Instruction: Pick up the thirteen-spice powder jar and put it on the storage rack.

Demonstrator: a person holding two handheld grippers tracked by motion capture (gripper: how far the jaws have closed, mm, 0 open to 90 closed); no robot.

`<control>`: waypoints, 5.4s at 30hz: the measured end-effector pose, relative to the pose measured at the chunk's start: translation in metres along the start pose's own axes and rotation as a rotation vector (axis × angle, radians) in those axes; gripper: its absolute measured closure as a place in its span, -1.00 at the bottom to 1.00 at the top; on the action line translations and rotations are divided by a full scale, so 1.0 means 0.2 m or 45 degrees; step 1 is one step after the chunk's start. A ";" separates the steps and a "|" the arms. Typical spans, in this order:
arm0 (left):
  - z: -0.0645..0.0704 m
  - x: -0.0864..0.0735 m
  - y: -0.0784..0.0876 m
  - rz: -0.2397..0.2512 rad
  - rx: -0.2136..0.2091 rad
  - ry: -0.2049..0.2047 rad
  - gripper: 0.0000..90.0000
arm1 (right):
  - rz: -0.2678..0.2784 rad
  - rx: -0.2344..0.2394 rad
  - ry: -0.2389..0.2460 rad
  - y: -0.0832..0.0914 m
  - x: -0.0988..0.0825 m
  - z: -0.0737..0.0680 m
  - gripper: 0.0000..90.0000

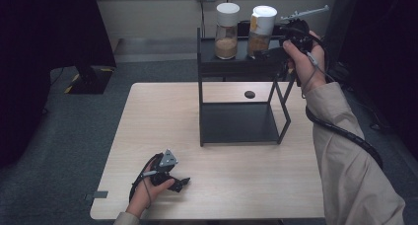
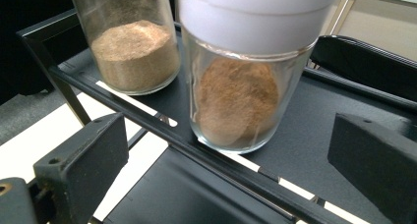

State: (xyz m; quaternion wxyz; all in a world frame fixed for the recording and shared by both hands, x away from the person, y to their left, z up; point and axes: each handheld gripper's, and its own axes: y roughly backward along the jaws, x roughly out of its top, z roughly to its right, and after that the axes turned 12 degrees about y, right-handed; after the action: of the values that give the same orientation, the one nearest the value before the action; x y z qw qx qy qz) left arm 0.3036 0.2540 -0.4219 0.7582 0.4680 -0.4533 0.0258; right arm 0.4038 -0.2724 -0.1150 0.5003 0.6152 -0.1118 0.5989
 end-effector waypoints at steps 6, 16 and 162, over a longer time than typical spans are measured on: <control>0.00 0.00 0.00 0.001 0.000 0.000 -1.00 | 0.006 0.004 0.002 0.00 -0.02 -0.03 -0.98; 0.00 0.00 0.00 0.000 0.000 0.000 -1.00 | 0.014 0.011 -0.002 0.02 -0.09 -0.06 -0.98; 0.00 0.00 0.00 0.001 0.000 0.001 -1.00 | -0.075 0.180 -0.115 -0.21 -0.83 -0.24 -0.96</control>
State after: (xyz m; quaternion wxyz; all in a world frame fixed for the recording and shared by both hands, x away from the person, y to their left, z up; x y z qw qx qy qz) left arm 0.3035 0.2540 -0.4220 0.7583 0.4678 -0.4533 0.0264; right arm 0.3622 -0.2928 -0.2865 0.4675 0.6784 -0.0733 0.5620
